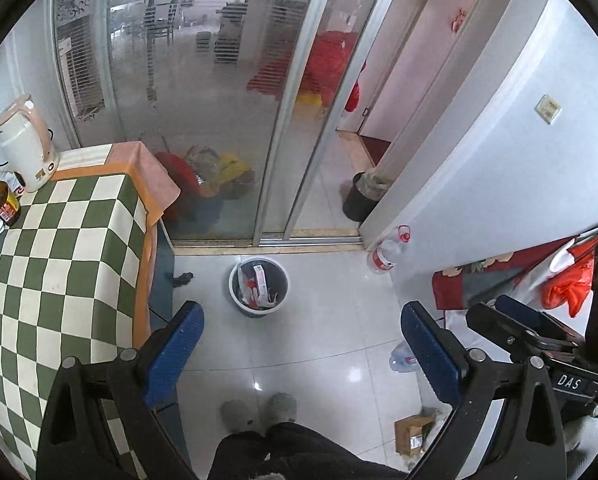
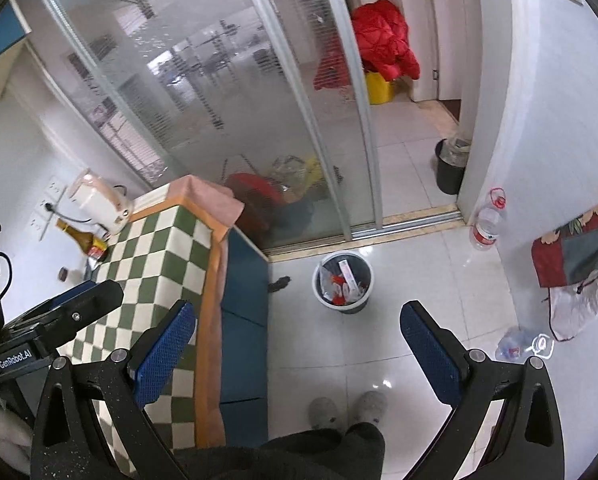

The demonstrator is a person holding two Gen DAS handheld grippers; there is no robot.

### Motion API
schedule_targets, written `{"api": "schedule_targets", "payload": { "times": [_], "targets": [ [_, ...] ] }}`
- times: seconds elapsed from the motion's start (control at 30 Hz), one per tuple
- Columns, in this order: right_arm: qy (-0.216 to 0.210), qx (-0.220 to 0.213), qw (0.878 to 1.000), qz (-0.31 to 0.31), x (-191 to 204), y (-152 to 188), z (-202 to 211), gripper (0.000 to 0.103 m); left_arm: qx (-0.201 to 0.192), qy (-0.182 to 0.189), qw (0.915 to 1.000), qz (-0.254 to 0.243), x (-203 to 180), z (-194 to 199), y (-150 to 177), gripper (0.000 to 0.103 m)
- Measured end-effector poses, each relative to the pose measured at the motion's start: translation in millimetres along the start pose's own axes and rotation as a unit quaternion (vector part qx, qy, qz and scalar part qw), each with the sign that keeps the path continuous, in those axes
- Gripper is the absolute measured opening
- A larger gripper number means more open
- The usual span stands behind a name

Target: Collect trash

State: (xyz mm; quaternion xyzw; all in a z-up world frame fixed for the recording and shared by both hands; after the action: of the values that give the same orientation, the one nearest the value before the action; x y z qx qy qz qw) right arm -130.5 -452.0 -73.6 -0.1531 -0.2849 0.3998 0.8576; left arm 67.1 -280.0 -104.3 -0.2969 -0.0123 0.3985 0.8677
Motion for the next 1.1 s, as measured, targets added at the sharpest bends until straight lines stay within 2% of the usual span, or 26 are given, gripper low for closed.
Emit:
{"api": "schedule_targets", "payload": {
  "times": [0.37, 1.1],
  "targets": [
    [-0.033, 0.018, 0.999, 0.02, -1.3, -5.6, 3.6, 0.103, -0.011, 0.002, 0.9996, 0.027, -3.3, 21.0, 8.5, 0.101],
    [-0.043, 0.05, 0.997, 0.037, -2.2, -8.6, -18.3, 0.103, 0.002, -0.007, 0.9988, 0.049, -6.1, 15.3, 11.1, 0.103]
  ]
}}
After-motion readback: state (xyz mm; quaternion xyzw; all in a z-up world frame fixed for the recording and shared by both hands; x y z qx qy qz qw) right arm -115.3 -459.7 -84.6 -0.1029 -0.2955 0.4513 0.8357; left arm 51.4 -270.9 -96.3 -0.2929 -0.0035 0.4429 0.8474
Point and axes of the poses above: each gripper's, at about its wrist camera, not at the fingertips, and z roughly against the way its jaws point, x to its left, y to its underside, the point moved 1 cm from there along -z, roughly the way its jaws point, and after that the axes turned 2 degrees about -z, right-handed, at the moved point
